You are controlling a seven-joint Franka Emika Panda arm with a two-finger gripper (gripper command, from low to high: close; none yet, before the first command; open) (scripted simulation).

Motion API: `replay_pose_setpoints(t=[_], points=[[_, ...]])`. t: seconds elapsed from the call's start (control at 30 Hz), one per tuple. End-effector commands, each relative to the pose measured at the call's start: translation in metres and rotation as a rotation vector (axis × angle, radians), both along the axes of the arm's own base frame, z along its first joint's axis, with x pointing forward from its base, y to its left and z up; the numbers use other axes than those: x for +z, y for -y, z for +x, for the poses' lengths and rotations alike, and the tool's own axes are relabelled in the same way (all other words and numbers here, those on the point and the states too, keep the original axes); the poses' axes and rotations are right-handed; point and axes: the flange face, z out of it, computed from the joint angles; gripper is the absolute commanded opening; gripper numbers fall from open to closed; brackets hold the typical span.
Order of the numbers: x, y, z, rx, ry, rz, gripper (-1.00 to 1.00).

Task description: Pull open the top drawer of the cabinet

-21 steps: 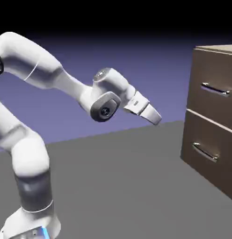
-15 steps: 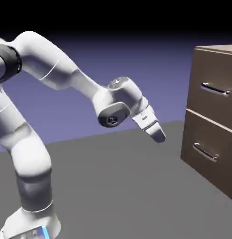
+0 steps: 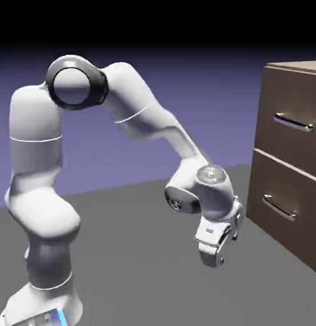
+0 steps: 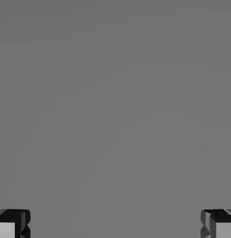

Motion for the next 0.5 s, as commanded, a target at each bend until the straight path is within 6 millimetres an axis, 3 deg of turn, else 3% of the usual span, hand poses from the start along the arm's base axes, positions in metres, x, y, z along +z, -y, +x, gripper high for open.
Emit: replay_pose_setpoints(t=[0.0,0.23,0.47], points=[[-0.007,0.006,-0.001,-0.049,-0.012,0.006,0.0],[-0.036,0.051,-0.003,-0.376,-0.024,0.004,0.0],[-0.027,0.088,0.008,-0.636,0.098,-0.042,0.0]])
